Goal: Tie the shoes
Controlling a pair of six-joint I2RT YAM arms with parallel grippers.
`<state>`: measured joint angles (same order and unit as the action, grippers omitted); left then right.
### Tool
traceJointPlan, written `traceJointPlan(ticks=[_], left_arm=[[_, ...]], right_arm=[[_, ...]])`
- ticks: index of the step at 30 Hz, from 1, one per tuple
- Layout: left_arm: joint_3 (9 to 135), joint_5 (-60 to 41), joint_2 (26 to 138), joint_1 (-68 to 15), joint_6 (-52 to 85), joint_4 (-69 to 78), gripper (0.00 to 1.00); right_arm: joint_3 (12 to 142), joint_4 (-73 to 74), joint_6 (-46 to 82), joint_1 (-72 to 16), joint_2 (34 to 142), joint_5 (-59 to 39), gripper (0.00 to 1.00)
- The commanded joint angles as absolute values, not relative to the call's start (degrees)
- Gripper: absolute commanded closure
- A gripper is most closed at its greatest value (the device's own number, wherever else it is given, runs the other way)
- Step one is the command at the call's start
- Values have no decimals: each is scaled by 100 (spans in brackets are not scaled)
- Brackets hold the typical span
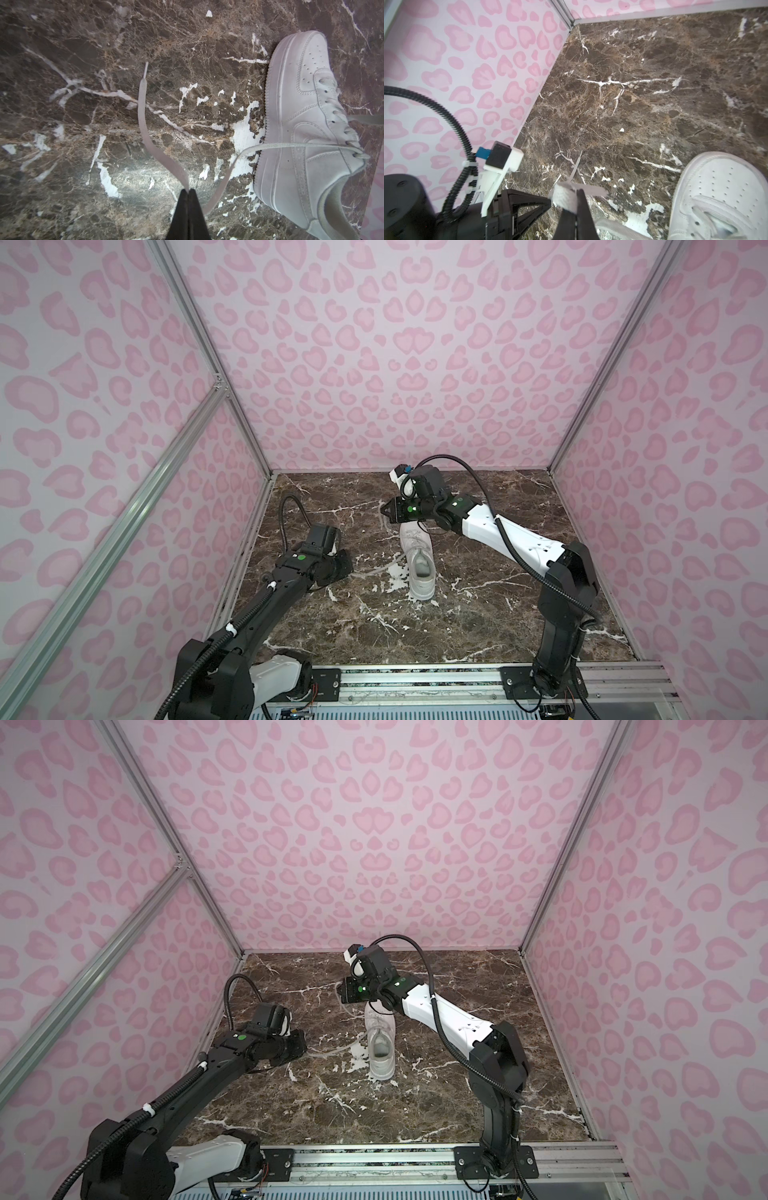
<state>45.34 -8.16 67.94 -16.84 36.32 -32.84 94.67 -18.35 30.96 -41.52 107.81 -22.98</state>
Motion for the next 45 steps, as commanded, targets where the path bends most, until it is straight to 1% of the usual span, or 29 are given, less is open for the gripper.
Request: traceJointPlan(ticks=[1, 17, 19, 21, 22, 23, 24, 25, 26, 27, 30, 31, 32, 34, 35, 36, 39, 43, 45], left_arm=[[4499, -826, 6750, -1679, 3700, -3216, 97], [4315, -797, 6557, -1685, 3735, -3311, 97], [4306, -791, 6552, -1684, 3735, -3321, 97], [4306, -796, 6561, -1680, 3735, -3315, 97], [4302, -793, 6566, -1684, 3739, -3307, 97], [4297, -797, 6574, -1683, 3744, -3300, 97], [4288, -795, 6583, -1686, 3749, -3296, 97], [4289, -802, 6608, -1679, 3753, -3291, 97], [4294, -802, 6646, -1679, 3736, -3293, 97], [4305, -798, 6676, -1679, 3711, -3312, 97], [4359, -717, 6794, -1686, 3612, -3400, 97], [4404, -665, 6851, -1684, 3545, -3455, 91], [4454, -593, 6941, -1681, 3466, -3536, 81], [4557, -547, 7089, -1671, 3250, -3642, 52], [4622, -494, 7170, -1677, 3140, -3704, 42], [4672, -477, 7232, -1677, 2992, -3758, 37], [4840, -222, 7354, -1656, 2654, -4014, 29], [5027, 55, 7438, -1588, 2235, -4275, 25], [5144, -9, 7503, -1535, 1891, -4331, 25]], right_arm=[[9530, -1782, 3146, -4190, 11033, -2327, 97], [10193, -2099, 3067, -4247, 12318, -2344, 97], [10275, -2093, 3072, -4229, 12409, -2312, 94], [10414, -2191, 3102, -4194, 12525, -2282, 80], [10478, -2261, 3141, -4179, 12551, -2240, 68], [10502, -2281, 3141, -4160, 12564, -2198, 59], [10524, -2307, 3139, -4149, 12555, -2169, 53], [10546, -2358, 3130, -4123, 12535, -2136, 44], [10555, -2398, 3107, -4093, 12494, -2121, 39], [10553, -2437, 3089, -4062, 12454, -2093, 35], [10439, -2564, 2950, -3944, 12230, -1989, 29], [10372, -2600, 2886, -3903, 12120, -1954, 28], [10273, -2615, 2842, -3851, 11996, -1940, 27], [10047, -2589, 2791, -3763, 11747, -1942, 27], [9890, -2560, 2770, -3707, 11603, -1940, 27], [9742, -2546, 2751, -3641, 11446, -1941, 26], [9338, -2518, 2703, -3430, 11041, -1981, 26], [8889, -2508, 2589, -3194, 10619, -2026, 26], [8701, -2514, 2544, -3065, 10440, -2060, 26]])
